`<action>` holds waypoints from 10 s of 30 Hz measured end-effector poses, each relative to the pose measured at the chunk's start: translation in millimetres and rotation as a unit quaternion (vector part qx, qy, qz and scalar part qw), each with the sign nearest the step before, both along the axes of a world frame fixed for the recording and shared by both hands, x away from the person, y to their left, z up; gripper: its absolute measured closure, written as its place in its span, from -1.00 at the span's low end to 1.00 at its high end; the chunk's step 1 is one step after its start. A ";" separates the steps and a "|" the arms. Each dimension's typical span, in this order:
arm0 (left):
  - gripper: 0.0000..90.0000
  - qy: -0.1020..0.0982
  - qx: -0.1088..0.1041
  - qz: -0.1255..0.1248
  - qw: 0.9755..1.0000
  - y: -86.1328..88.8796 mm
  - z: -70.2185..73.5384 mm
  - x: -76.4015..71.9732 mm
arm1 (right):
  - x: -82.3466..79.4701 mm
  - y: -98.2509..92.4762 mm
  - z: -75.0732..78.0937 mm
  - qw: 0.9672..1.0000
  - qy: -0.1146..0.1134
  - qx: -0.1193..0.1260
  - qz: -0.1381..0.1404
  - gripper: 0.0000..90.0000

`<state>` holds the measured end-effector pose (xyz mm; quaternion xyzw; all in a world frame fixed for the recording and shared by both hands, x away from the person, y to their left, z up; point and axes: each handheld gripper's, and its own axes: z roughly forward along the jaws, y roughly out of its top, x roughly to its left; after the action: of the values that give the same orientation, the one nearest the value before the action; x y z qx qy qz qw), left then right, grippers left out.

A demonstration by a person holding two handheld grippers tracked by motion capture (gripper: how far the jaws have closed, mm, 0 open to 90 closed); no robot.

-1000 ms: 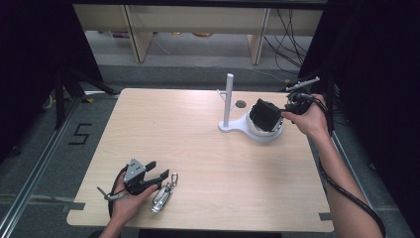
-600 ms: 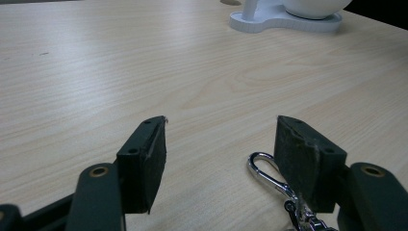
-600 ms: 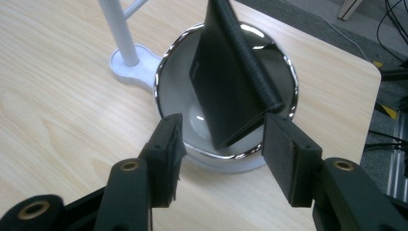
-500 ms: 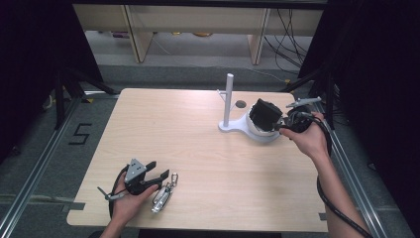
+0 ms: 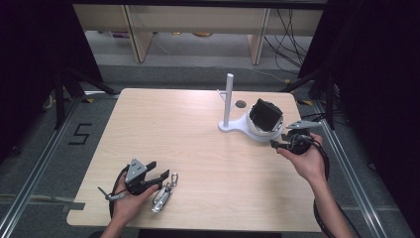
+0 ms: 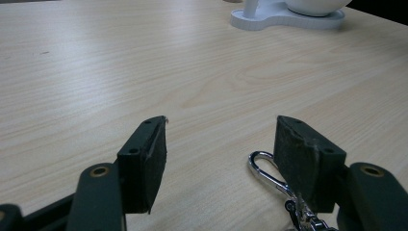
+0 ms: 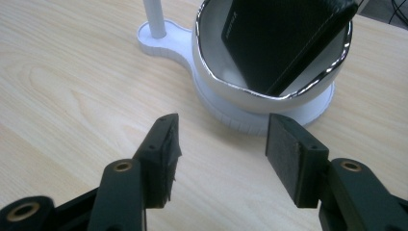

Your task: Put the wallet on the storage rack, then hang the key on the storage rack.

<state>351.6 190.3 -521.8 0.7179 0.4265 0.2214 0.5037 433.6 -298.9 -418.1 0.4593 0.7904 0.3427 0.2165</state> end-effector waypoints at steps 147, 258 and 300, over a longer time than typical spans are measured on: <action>0.68 0.231 0.263 -0.133 0.927 -52.3 37.8 18.3 | -41.3 -9.3 -56.7 0.996 0.056 0.053 -0.048 0.35; 0.68 -0.126 -0.034 -0.063 0.989 -68.2 94.2 65.2 | -48.0 -9.9 -58.4 0.995 0.026 0.067 -0.074 0.29; 0.68 -0.138 -0.041 -0.077 0.987 -116.5 125.3 122.3 | -46.1 -12.8 -59.2 0.995 0.013 0.067 -0.066 0.28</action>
<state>473.9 73.8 -396.5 0.6899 0.3050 0.2615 0.6022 387.5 -311.7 -477.3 0.5284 0.7365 0.3736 0.1967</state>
